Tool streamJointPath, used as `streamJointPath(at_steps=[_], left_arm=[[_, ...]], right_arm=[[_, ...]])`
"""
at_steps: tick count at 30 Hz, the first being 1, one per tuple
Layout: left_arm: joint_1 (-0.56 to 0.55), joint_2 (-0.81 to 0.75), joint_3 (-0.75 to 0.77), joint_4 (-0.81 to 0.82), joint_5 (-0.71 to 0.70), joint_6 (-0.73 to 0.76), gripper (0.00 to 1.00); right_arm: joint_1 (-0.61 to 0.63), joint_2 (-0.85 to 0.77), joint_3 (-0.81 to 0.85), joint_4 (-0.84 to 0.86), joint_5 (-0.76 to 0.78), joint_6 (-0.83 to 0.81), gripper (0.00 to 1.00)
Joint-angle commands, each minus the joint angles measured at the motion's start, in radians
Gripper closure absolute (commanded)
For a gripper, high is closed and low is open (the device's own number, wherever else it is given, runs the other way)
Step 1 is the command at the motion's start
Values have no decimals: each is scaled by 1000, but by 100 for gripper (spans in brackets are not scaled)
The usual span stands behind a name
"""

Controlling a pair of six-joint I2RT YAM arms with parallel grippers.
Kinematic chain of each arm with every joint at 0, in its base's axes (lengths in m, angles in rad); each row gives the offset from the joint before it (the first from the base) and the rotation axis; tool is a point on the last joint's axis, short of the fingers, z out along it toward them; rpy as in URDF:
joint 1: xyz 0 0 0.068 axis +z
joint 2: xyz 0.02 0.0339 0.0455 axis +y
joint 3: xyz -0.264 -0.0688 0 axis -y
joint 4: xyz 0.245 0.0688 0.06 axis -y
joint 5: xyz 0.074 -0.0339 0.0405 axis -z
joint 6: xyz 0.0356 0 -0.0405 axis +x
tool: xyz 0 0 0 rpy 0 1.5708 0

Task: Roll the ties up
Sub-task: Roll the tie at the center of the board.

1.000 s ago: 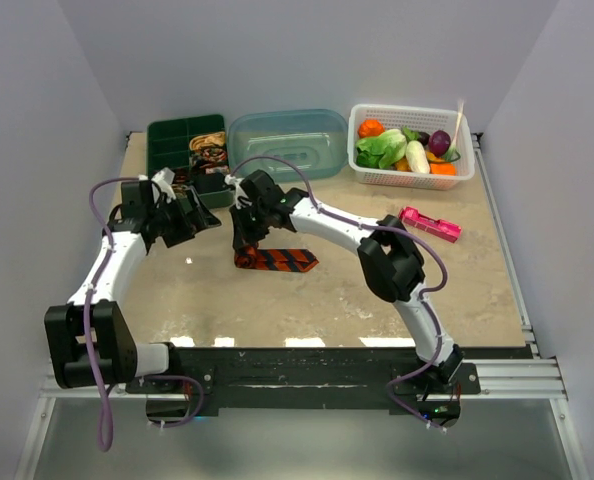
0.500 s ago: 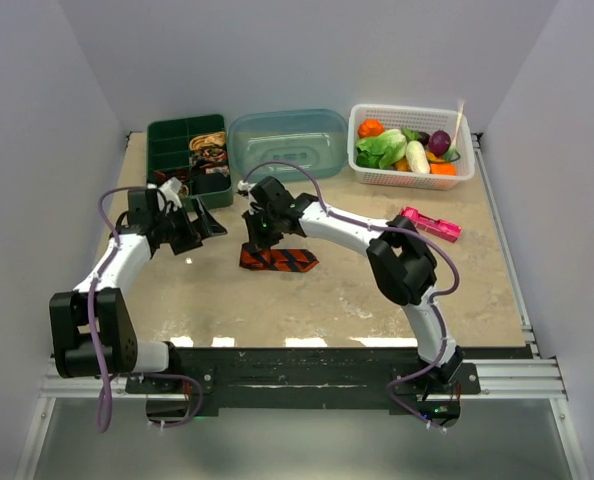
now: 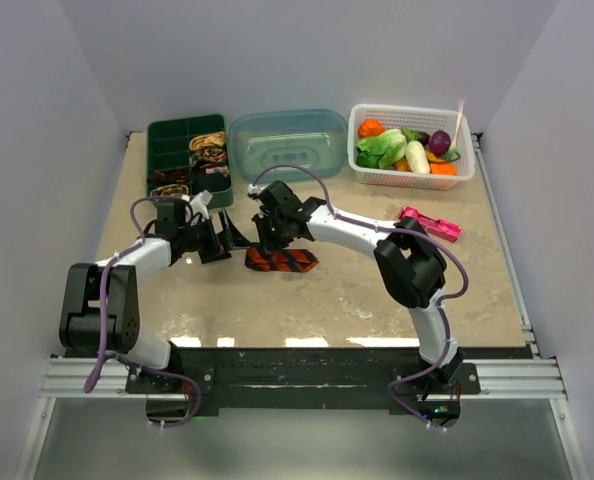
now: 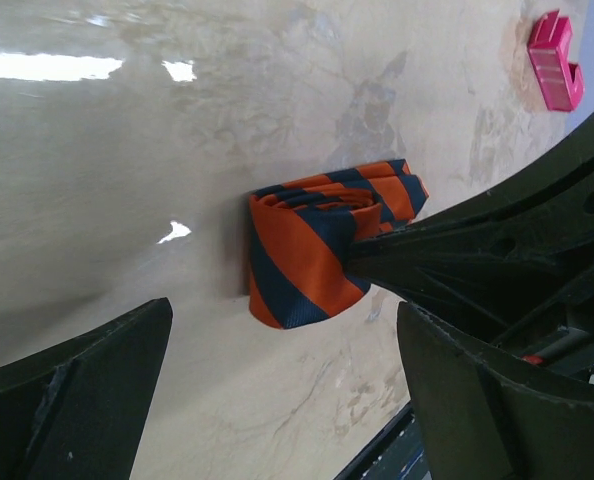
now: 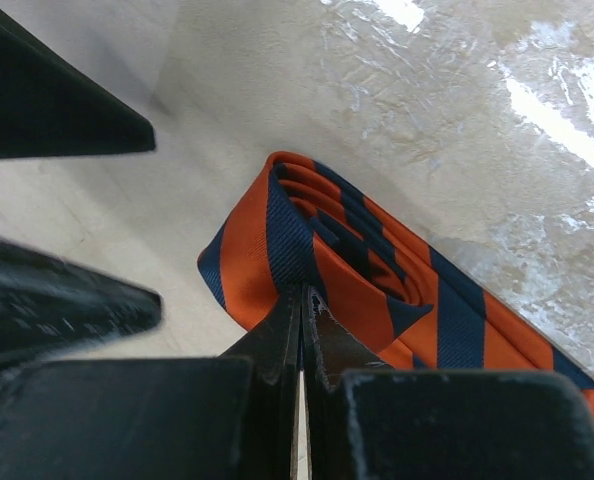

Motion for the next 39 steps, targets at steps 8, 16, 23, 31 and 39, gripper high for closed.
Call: streamJointPath(at_steps=[8,16,23,31,39], left_arm=[[-77,148,-37,241,74,-95,8],[-103,246,-63,317,121,-134,21],[-113,281,-116,427,146,-195,39],[-123,303,-176,571,161,-276,58],[-123,280,-185,597,133,-285,67]], right_arm=[[-16,-47,-55,-4,55,-25,100],[-28,-68,-112,24,47,-16,100],[-35,-65,-112,45,29,-5,100],[-35,-73,-80,55,8,10,100],[-47,-193,-132,113,30,44,100]])
